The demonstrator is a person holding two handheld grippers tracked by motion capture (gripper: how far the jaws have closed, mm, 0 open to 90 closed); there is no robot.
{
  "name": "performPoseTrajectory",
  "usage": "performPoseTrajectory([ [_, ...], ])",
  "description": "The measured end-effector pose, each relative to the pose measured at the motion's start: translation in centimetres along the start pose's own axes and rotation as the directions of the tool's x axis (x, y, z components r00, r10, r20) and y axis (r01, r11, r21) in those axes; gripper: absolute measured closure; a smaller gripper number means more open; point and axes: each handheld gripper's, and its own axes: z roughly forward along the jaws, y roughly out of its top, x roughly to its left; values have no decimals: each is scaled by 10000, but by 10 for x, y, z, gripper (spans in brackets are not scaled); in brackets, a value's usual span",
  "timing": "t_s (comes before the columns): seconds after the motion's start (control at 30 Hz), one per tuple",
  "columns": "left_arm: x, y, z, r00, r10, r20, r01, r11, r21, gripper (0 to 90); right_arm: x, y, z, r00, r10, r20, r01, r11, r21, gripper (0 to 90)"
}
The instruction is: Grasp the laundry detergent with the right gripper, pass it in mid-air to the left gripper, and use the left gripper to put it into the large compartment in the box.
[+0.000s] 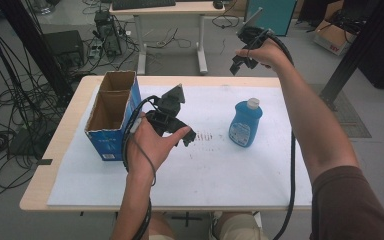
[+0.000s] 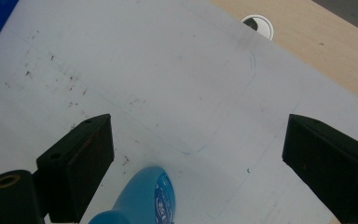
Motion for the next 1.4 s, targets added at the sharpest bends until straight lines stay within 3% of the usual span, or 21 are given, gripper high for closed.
performPoseTrajectory([
  [0.57,-3,-1,-2,10000,67,57,-67,10000,-25,54,-6,-22,-24,9999,-138,-49,138,9999,-45,76],
  [0.67,-3,0,-4,9999,103,124,-103,9999,47,54,-10,-29,-32,9999,9,-165,-12,9998,-206,73],
  [0.83,-6,-1,-5,10000,57,35,-56,9999,-164,54,-12,-40,-40,9994,-174,-283,163,9992,-372,72],
  [1.4,-17,0,-3,9995,306,110,-305,9995,-72,54,-10,-82,-66,9974,-597,-404,565,9955,-756,69],
])
